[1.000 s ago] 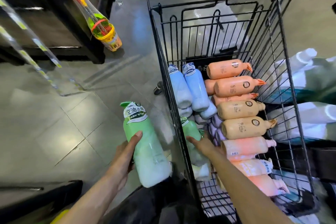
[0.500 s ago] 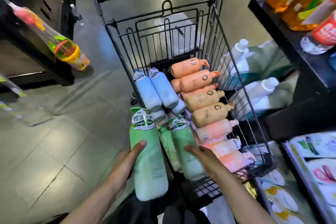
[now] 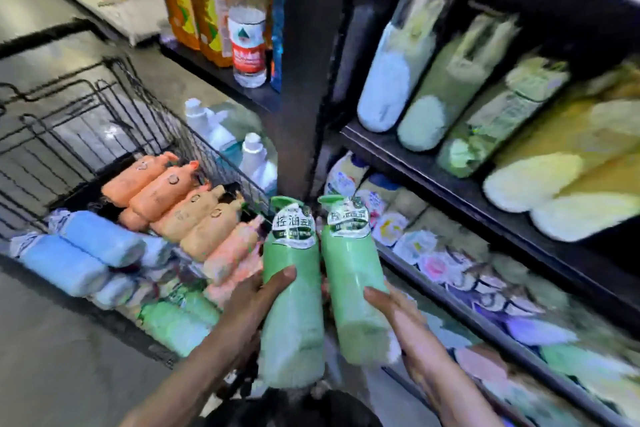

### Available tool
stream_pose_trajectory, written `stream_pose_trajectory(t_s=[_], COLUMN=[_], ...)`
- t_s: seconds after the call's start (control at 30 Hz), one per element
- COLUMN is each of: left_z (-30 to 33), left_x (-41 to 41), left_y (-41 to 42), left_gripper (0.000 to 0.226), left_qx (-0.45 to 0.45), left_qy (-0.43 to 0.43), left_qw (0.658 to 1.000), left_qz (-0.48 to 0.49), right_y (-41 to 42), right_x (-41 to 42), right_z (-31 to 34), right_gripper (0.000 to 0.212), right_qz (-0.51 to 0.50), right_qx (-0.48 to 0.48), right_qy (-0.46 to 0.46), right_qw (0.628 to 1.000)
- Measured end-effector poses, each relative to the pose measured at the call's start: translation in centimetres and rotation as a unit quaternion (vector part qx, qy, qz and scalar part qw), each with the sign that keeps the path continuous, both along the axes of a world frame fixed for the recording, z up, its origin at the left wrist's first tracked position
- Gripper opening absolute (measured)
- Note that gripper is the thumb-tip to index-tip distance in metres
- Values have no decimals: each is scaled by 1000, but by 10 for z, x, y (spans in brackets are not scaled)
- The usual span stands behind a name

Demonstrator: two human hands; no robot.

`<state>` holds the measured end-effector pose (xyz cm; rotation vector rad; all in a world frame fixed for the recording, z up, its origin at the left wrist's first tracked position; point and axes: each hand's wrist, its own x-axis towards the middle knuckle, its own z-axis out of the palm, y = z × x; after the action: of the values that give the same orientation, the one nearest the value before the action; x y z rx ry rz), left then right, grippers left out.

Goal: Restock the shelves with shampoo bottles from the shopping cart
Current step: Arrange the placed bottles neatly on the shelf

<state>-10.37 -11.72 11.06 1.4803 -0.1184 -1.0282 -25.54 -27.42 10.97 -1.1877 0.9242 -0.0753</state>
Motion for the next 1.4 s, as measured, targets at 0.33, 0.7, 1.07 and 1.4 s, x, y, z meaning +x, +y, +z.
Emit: stream_pose_trajectory(t_s=[0.33,0.7,1.07,1.4], left_z=[52,101,139,118], left_x=[-102,-202,-236,-237], left_y=[-127,-246,-326,-363], left_gripper=[59,68,39,52], left_qx=[-117,-187,-191,-161], left_qy=[-48,-113,-134,-246], left_qw=[970,925,935,928], left_qz=[-207,-310,-266,-231], right_y=[-44,-106,-196,-251], right_x=[-164,-266,-277,-272], right_z=[60,79,96,69], right_gripper=[52,95,90,90], right_qz=[-210,-266,-319,-342], right_qx=[-34,-168,-249,-292], right_qy=[-108,-198,-222,-180], right_qw=[971,928,887,875])
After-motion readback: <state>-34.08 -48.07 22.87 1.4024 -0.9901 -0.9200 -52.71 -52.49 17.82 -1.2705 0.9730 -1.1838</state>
